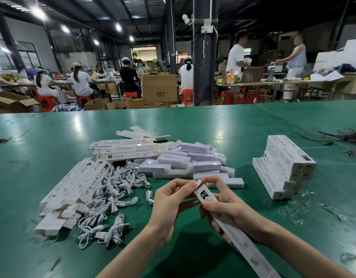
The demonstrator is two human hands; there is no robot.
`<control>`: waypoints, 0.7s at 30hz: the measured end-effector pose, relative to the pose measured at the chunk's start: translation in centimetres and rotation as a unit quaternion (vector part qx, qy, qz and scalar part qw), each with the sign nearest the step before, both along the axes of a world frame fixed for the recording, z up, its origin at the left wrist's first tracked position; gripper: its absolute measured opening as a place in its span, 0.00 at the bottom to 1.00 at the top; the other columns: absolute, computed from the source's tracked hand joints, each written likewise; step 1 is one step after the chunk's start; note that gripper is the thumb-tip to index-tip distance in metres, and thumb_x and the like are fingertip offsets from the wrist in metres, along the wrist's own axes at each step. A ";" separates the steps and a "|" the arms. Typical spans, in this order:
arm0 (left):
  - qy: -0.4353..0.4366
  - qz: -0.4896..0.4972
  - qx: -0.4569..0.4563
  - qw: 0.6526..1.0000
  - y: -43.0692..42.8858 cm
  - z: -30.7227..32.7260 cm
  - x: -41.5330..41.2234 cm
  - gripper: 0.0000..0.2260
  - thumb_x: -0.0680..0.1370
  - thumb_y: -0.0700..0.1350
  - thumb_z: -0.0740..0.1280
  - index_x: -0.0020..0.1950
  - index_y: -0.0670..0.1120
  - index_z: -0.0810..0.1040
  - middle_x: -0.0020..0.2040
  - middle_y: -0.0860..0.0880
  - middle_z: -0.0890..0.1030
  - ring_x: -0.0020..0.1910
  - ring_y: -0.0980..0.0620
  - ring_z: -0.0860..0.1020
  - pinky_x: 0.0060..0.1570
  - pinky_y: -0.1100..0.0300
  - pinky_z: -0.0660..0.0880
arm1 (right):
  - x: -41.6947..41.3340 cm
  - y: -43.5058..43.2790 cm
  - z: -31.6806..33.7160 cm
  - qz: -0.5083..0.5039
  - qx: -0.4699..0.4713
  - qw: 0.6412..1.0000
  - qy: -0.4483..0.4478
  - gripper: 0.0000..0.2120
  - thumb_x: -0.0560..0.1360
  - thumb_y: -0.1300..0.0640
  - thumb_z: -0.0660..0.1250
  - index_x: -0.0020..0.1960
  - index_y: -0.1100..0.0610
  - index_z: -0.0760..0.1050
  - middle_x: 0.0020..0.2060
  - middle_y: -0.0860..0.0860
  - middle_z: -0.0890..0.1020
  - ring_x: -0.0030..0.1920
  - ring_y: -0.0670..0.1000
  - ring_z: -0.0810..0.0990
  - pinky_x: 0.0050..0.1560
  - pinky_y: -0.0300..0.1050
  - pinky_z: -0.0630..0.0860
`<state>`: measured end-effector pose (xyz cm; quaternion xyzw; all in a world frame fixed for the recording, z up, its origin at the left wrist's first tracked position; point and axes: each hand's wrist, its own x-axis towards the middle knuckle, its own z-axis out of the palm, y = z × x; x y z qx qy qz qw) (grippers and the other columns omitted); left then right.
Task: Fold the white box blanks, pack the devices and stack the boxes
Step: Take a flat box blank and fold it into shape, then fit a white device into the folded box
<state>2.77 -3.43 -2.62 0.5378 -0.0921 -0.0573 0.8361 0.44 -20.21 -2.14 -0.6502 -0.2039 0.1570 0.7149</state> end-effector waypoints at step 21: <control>-0.142 -0.040 0.113 0.983 0.8 -0.1 0.1 0.07 0.71 0.39 0.74 0.36 0.39 0.80 0.43 0.41 0.84 0.41 0.51 0.82 0.45 0.58 0.79 | 0.3 -0.8 -0.1 0.001 -0.045 0.999 -0.029 0.17 0.74 0.57 0.67 0.57 0.39 0.68 0.38 0.55 0.80 0.34 0.48 0.76 0.36 0.38 0.73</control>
